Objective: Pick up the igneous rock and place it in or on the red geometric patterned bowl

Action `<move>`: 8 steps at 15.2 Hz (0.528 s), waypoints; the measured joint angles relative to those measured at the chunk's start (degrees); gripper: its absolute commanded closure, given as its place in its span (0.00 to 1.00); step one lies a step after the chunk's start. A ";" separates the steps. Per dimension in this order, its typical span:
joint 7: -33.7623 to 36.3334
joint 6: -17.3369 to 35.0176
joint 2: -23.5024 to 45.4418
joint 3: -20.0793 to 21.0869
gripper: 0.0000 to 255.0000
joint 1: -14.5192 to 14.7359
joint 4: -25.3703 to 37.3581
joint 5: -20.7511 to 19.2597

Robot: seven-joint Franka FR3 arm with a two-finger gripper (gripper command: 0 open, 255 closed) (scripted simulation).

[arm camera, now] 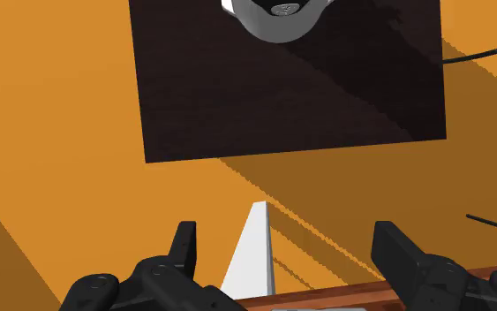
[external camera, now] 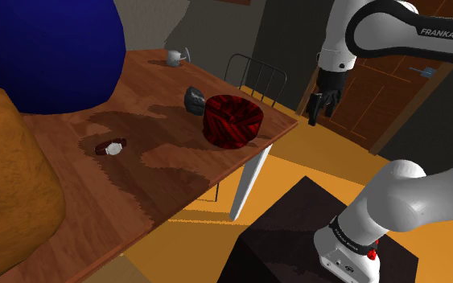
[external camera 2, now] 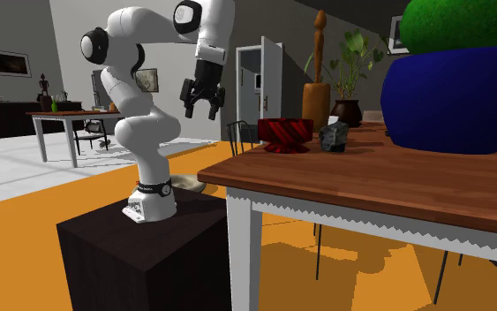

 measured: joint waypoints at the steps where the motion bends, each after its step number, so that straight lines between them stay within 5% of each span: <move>1: 0.00 0.00 0.00 0.00 0.00 0.00 0.00 0.00; 8: -1.80 8.32 10.70 0.86 0.00 2.53 5.15 1.44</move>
